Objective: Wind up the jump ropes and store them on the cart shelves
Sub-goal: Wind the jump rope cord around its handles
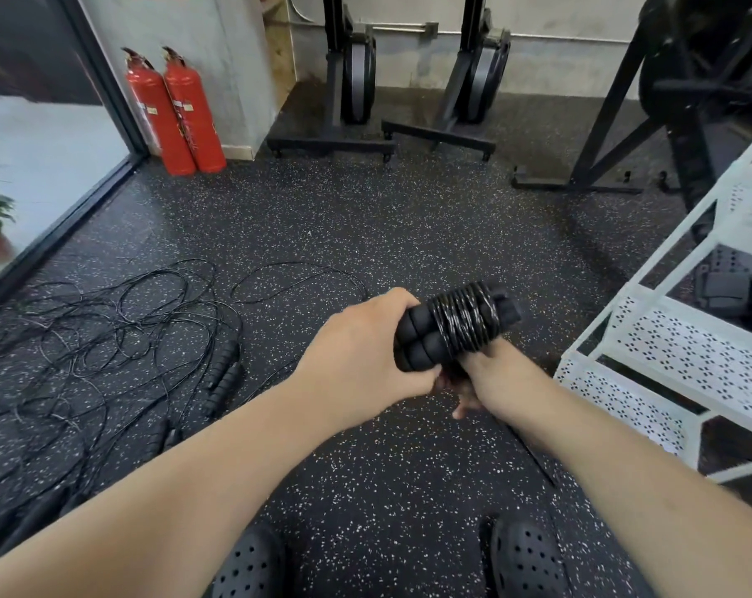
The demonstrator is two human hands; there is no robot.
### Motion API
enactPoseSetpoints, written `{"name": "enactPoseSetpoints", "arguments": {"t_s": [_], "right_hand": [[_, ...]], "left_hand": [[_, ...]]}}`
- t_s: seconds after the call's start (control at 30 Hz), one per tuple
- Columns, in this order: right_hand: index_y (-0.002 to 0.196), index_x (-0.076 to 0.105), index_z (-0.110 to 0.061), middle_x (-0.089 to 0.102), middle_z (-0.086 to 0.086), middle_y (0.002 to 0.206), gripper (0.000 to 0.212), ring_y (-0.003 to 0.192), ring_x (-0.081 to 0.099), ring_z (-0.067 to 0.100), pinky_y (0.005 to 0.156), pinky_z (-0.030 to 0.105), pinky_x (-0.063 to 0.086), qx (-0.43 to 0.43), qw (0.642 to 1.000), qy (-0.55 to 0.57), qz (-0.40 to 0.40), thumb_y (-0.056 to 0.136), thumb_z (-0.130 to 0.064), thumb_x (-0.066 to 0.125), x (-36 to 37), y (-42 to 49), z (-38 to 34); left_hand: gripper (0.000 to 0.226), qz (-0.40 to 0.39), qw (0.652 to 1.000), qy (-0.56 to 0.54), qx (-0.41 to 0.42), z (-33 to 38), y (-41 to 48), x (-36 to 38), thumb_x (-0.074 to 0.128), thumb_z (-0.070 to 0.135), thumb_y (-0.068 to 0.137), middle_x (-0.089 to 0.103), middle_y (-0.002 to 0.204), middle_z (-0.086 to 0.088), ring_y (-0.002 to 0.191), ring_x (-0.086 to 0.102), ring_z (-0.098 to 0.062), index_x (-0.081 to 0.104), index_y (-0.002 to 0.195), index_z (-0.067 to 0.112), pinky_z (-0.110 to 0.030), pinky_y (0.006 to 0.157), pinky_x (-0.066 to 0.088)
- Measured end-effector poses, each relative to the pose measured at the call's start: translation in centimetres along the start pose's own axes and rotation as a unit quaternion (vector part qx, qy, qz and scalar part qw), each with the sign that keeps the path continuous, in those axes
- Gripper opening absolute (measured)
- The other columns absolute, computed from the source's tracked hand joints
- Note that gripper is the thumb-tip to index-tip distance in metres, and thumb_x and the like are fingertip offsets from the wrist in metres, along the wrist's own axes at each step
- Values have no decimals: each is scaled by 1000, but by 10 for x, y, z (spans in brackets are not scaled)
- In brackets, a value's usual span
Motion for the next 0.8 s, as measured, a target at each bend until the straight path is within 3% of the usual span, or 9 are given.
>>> {"name": "enactPoseSetpoints", "arguments": {"t_s": [0.1, 0.2, 0.3, 0.4, 0.53, 0.67, 0.8], "right_hand": [[88, 67, -12, 50, -10, 53, 55, 44, 50, 13, 71, 59, 64, -1, 999, -31, -31, 113, -50, 36, 21, -1, 0], [95, 62, -22, 61, -6, 69, 39, 54, 61, 18, 70, 54, 63, -35, 986, -152, -53, 112, -49, 40, 33, -14, -10], [107, 56, -23, 66, -1, 87, 26, 73, 65, 22, 65, 41, 52, -61, 948, -308, -55, 112, -44, 41, 40, -25, -17], [112, 56, -27, 60, -7, 85, 27, 74, 59, 19, 63, 38, 41, -94, 897, -431, -20, 113, -46, 37, 32, -40, -31], [116, 65, -37, 62, -11, 89, 30, 78, 61, 18, 70, 35, 52, -147, 851, -503, 42, 109, -55, 42, 12, -50, -60], [98, 73, -45, 66, -21, 79, 22, 79, 61, 7, 72, 32, 55, -163, 879, -441, 82, 94, -65, 66, -15, -40, -68], [79, 75, -41, 71, -26, 74, 29, 74, 67, -2, 73, 35, 57, -139, 939, -308, 54, 68, -61, 92, -38, -24, -53]], "left_hand": [[46, 15, 998, 35, -45, -18, 9, -1, 82, 47, 78, 64, 99, 16, 88, 63, -11, 55, 113, 36, -39, 81, 57], [48, 15, 993, 91, -75, -36, 16, 3, 81, 44, 79, 64, 104, 11, 93, 64, -20, 54, 117, 32, -41, 83, 56], [46, 4, 985, 150, -88, -45, 18, 11, 79, 42, 80, 63, 106, 7, 91, 64, -24, 55, 116, 27, -38, 76, 51], [42, -24, 972, 216, -88, -51, 18, 18, 77, 40, 83, 59, 109, 4, 87, 57, -24, 54, 114, 25, -37, 72, 46], [38, -71, 960, 268, -40, -47, 17, 30, 77, 44, 83, 57, 107, 7, 96, 66, -26, 52, 108, 29, -37, 70, 45], [43, -129, 951, 273, 68, -23, 8, 46, 77, 45, 84, 58, 111, 9, 99, 67, -21, 57, 120, 33, -39, 74, 56], [34, -138, 943, 259, 156, -3, 0, 47, 72, 46, 87, 56, 107, 10, 95, 66, -18, 56, 114, 33, -41, 76, 58]]}}
Point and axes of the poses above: each hand's wrist, its own y-axis towards the middle knuckle, its own x-axis out of the palm, z = x × y, the point moved 7 cm from there along y, towards the middle knuckle
